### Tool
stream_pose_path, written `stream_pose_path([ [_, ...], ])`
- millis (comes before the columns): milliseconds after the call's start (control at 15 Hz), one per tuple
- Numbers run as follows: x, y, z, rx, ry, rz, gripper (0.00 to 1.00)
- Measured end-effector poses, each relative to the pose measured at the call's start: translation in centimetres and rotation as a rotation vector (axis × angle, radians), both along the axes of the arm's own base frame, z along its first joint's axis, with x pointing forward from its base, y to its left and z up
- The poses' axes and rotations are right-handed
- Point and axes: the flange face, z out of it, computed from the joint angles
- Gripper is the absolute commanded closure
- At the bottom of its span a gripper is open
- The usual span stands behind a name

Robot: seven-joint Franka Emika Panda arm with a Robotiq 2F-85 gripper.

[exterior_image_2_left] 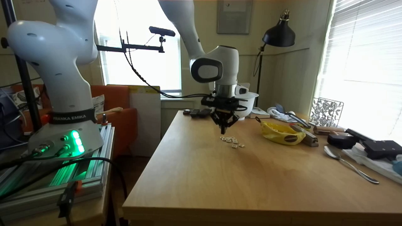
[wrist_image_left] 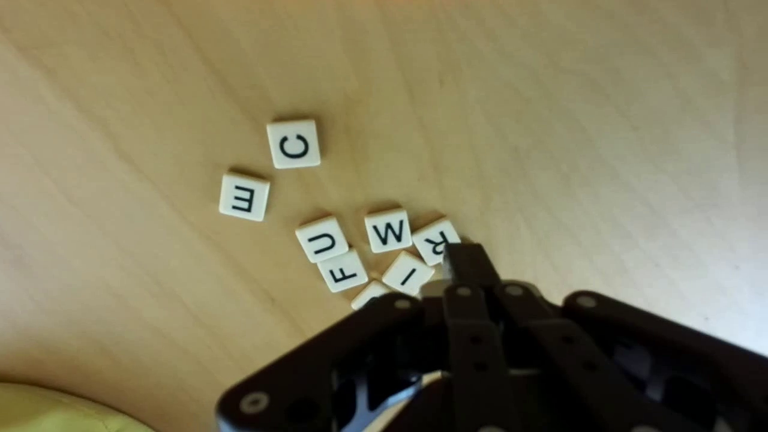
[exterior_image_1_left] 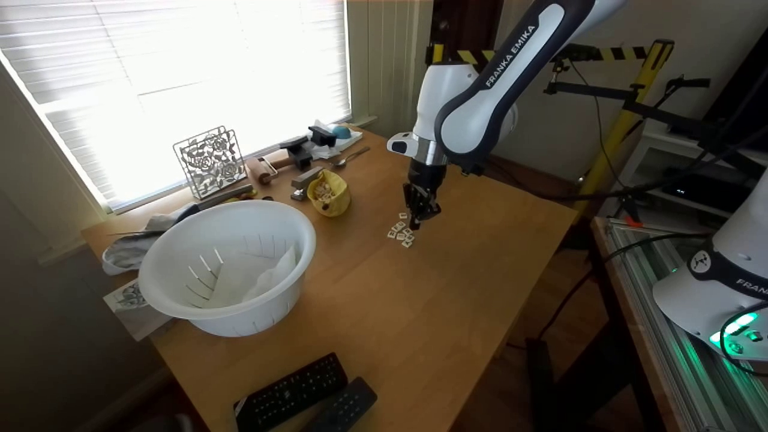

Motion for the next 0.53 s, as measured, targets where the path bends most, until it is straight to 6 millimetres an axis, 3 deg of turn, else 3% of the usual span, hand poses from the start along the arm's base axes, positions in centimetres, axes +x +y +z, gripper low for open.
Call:
stream_pose_path([
  [533,-0.09,0.08,-0.57,-0.021,-0.06,-0.009,1.0],
])
